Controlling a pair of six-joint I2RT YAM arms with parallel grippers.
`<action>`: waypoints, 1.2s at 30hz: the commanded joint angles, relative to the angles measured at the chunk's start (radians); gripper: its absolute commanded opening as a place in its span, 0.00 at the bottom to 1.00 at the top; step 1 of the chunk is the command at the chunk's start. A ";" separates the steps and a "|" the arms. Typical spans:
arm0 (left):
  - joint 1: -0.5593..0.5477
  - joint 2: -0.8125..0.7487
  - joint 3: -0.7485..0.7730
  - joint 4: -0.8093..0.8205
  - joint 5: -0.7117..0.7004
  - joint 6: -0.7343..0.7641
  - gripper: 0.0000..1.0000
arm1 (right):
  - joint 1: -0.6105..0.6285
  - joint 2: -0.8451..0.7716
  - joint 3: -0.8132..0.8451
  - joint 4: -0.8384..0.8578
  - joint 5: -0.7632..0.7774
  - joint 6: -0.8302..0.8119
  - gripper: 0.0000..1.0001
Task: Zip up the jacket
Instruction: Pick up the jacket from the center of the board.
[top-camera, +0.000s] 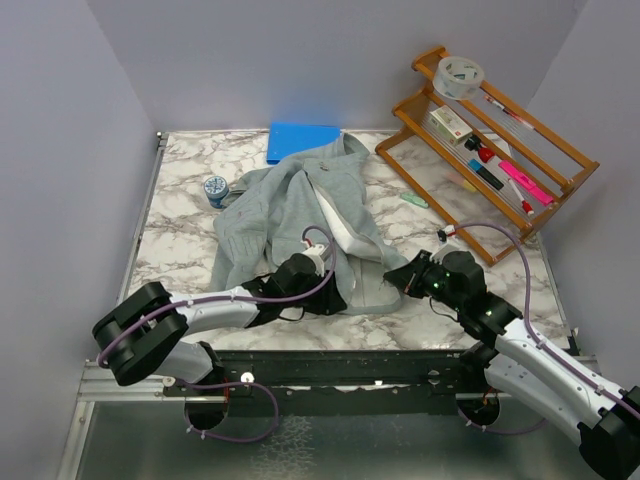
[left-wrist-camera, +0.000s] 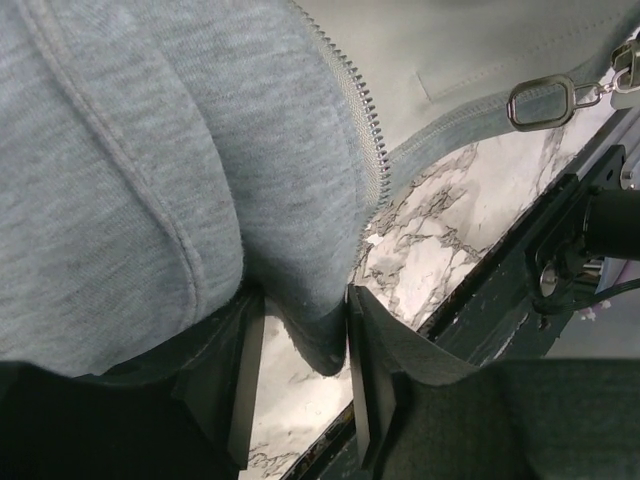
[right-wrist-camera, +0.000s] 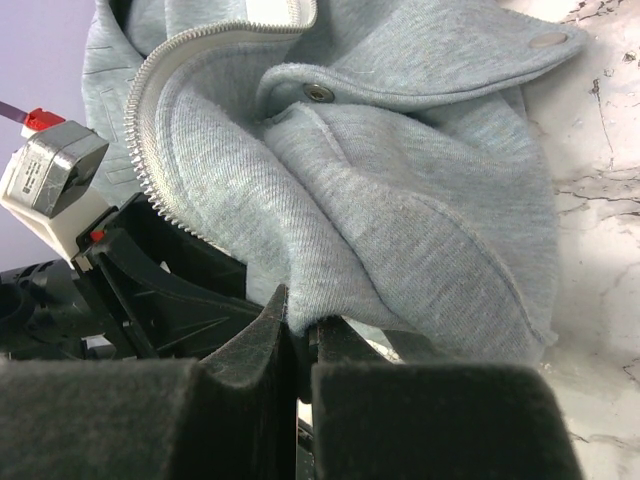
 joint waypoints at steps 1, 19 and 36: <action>0.003 0.020 0.046 -0.045 -0.007 0.039 0.46 | -0.003 -0.011 -0.015 0.006 -0.016 0.001 0.00; -0.034 0.082 0.128 -0.199 -0.125 0.063 0.48 | -0.003 -0.019 -0.018 -0.004 -0.014 0.003 0.00; -0.093 0.079 0.141 -0.223 -0.228 0.010 0.10 | -0.003 -0.026 -0.020 -0.007 -0.011 0.001 0.00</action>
